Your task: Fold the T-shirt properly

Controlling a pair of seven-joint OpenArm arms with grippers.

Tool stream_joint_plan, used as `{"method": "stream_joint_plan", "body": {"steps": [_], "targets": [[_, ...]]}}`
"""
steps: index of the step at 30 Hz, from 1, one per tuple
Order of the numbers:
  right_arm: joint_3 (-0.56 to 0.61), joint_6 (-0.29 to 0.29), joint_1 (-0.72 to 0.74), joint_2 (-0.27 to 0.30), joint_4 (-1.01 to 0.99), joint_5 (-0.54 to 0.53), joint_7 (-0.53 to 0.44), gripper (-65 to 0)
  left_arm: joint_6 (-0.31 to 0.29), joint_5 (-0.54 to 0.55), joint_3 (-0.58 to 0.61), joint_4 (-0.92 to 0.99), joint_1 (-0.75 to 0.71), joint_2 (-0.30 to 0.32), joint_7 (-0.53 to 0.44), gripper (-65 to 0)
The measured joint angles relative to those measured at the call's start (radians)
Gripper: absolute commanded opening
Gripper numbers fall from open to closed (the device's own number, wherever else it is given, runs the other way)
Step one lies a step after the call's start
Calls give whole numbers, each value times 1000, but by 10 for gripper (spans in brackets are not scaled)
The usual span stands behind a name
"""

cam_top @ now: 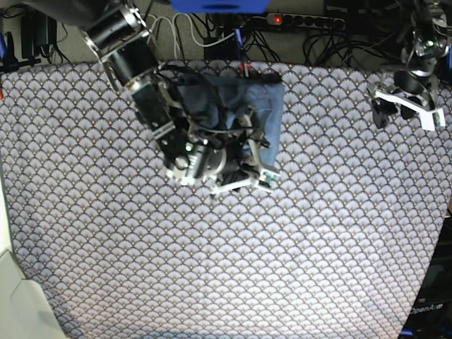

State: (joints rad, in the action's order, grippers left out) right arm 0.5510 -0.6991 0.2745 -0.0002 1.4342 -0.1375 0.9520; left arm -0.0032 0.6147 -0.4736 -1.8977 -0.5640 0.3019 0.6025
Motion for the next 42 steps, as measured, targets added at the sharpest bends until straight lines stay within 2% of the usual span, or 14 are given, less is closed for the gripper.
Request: {"method": "stream_joint_plan", "body": {"steps": [6, 11, 14, 19, 23, 26, 28, 30, 31, 33, 38, 42], "targets": [[0, 0, 2, -1, -63, 0, -60, -402, 0, 0, 0, 4, -1, 0, 0, -237], [6, 0, 19, -40, -141, 0, -89, -410, 0, 0, 0, 6, 0, 1, 0, -237], [30, 0, 43, -51, -137, 4, -68, -409, 0, 0, 0, 4, -1, 2, 0, -236], [46, 1, 57, -50, 95, -1, 73, -409, 0, 0, -1, -27, -7, -1, 0, -238], [39, 1, 51, 2, 295, 3, 167, -423, 2, 0, 4, -51, -9, -8, -1, -238], [-26, 1, -6, 46, 419, -3, 219, -498, 0, 1, 4, -58, -14, -42, 0, -238], [-81, 1, -66, 103, 467, -22, 203, -569, 0, 5, 6, -58, -22, -48, 3, -238], [-150, 0, -135, 142, 493, 6, 193, -630, 1, 0, 6, -57, -20, -43, 2, -238], [-183, 0, -170, 163, 500, 10, 184, -650, 1, 1, 6, -56, -15, -40, 1, -238], [-219, 0, -229, 194, 522, 6, 143, -650, 0, 1, 6, -56, -12, -40, 0, -238], [-251, 0, -357, 196, 529, -1, 63, -650, 2, 3, 6, -55, -12, -39, 0, -238], [-252, 0, -405, 178, 521, 0, 5, -650, 0, 3, 6, -55, -10, -39, 0, -238]]}}
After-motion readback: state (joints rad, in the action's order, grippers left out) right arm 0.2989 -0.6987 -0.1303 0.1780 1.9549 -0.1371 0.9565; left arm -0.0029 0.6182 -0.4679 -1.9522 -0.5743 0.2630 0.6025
